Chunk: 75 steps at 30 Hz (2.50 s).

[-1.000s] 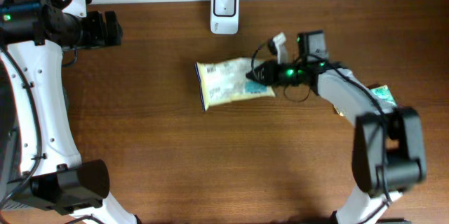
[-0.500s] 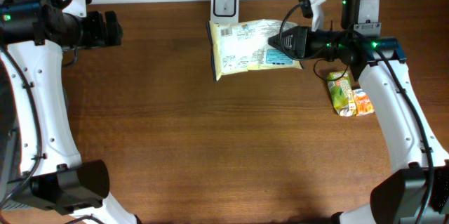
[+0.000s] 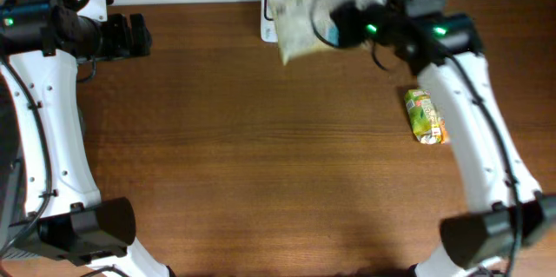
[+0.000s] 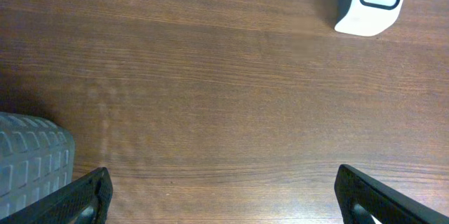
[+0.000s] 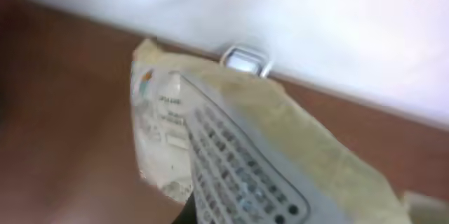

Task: Scan the item barcode
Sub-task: 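Lift the snack bag and hold it over the scanner, then move the snack bag right and set it beside the other items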

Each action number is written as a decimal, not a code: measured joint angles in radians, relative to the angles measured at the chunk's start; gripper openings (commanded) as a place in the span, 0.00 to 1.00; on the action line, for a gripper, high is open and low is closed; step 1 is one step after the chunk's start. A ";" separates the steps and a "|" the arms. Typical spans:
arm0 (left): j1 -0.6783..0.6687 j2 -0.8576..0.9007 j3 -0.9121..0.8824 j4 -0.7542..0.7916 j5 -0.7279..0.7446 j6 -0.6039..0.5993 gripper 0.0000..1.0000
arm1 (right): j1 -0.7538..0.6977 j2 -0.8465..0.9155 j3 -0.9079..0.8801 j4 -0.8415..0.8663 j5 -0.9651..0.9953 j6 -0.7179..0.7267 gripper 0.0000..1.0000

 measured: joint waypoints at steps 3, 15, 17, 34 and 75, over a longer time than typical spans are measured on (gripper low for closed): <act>0.000 0.000 0.000 0.003 -0.001 0.000 0.99 | 0.120 0.132 0.012 0.219 0.397 -0.212 0.04; 0.000 0.000 0.000 0.000 0.000 0.000 0.99 | 0.192 0.468 0.008 0.804 0.741 -1.109 0.04; 0.000 0.000 0.000 0.000 0.000 0.000 0.99 | 0.192 0.470 0.008 0.813 0.729 -1.186 0.04; 0.000 0.000 0.000 0.000 0.000 0.000 0.99 | 0.192 0.483 0.008 0.887 0.611 -1.333 0.04; 0.000 0.000 0.000 0.000 0.000 0.000 0.99 | -0.766 -0.001 -0.565 -0.090 -0.232 0.391 0.23</act>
